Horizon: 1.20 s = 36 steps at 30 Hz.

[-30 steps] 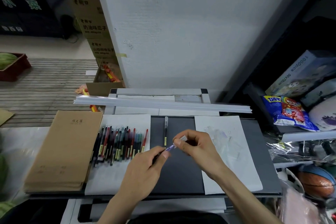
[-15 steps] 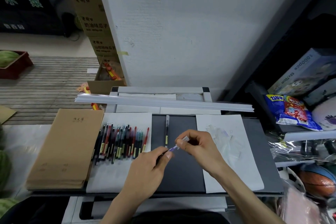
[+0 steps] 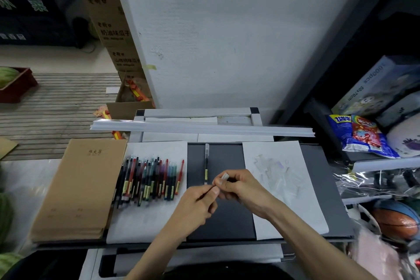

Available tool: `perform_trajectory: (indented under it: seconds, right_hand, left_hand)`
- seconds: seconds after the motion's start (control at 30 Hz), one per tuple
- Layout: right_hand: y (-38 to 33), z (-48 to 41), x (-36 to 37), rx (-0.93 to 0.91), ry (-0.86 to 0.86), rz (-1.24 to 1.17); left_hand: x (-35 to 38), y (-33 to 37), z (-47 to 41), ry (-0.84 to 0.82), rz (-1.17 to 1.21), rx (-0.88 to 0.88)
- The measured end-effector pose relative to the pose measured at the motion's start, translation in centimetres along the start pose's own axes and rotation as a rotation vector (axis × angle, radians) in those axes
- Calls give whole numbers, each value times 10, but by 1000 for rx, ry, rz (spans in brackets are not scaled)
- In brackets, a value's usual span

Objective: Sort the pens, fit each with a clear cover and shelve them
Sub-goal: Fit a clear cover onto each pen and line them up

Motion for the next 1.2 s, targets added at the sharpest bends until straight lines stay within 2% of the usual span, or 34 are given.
perform_trajectory:
  seconds: [0.07, 0.13, 0.2, 0.27, 0.33, 0.43, 0.7, 0.83, 0.97, 1.07, 1.2]
  right_hand:
    - [21, -9, -16, 46, 89, 123]
    - [39, -20, -50, 49, 299, 395]
    - [46, -19, -83, 44, 489, 756]
    - [51, -15, -103, 53, 560, 1023]
    - [55, -12, -113, 70, 565, 1160]
    - [62, -11, -116, 46, 547, 1200]
    - [62, -15, -103, -80, 480, 1377]
    - [63, -18, -105, -127, 503, 1385]
    - [61, -16, -108, -189, 578, 1229]
    - [55, -5, -109, -201, 641, 911]
    - [55, 13, -104, -65, 678, 387]
  left_hand:
    - [-7, -4, -15, 57, -221, 53]
    - [-24, -6, -34, 210, -407, 71]
    - [-45, -12, -51, 345, -452, 8]
    - [-58, -17, -70, 407, -463, -47]
    - [-66, -15, -88, 456, -489, -29]
    - [-72, -8, -106, 514, -553, 12]
    - [-58, -6, -129, 527, -515, 26]
    - [-57, -8, -125, 536, -520, 33]
    - [-77, -13, -103, 576, -644, 42]
    - [-97, -19, -84, 609, -791, 42]
    - [-105, -33, -76, 578, -988, -6]
Point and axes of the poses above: each hand's wrist, its own z-axis away from the middle knuckle, its own x-axis out of the palm, y = z × x, the point moved 9 cm from there along -z, towards the middle knuckle, and after that the axes turned 7 degrees about y, right-handed, at the moved point
